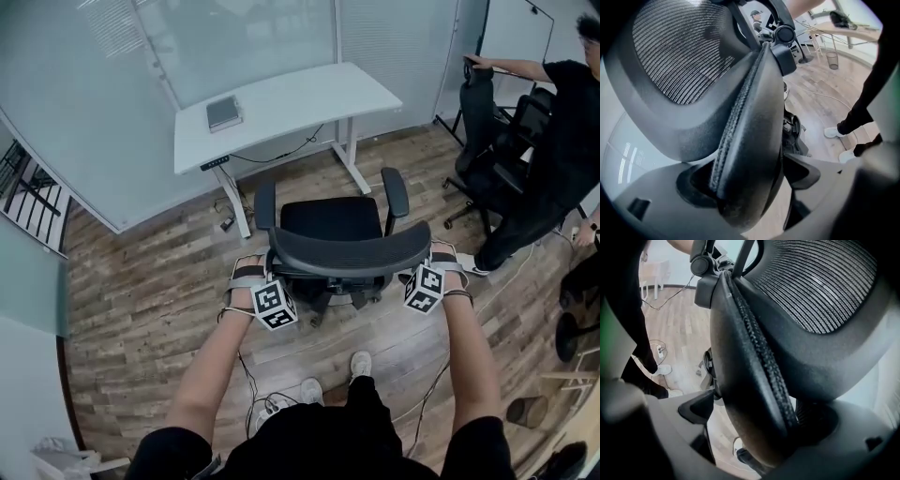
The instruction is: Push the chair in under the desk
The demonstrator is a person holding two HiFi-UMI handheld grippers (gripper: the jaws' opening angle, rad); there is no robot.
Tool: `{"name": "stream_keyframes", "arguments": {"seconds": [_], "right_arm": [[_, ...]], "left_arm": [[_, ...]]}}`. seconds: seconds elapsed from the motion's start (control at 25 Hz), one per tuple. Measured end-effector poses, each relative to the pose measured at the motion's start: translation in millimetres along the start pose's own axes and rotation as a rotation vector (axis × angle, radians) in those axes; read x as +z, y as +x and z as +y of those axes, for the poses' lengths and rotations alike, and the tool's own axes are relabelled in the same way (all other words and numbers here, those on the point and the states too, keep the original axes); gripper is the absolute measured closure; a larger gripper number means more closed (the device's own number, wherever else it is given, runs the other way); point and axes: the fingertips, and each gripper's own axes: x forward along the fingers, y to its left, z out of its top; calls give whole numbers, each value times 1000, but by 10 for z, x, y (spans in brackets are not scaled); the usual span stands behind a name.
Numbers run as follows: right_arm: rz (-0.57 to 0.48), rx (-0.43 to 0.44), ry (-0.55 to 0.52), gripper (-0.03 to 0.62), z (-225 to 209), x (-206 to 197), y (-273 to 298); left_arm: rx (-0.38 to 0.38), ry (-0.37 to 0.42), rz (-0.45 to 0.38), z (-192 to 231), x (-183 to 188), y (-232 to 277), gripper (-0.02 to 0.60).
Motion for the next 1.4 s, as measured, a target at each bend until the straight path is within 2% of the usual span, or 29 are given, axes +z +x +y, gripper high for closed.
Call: {"name": "stream_keyframes", "arguments": {"seconds": [0.56, 1.04, 1.4], "right_arm": [[-52, 16, -52, 62, -303, 63, 334], [-111, -18, -58, 62, -528, -15, 513], [-143, -9, -90, 62, -947, -10, 869]], "left_arm": [[39, -53, 49, 184, 19, 156, 138], [47, -66, 76, 238, 150, 303, 140], [58, -107, 109, 495, 229, 598, 143]]}}
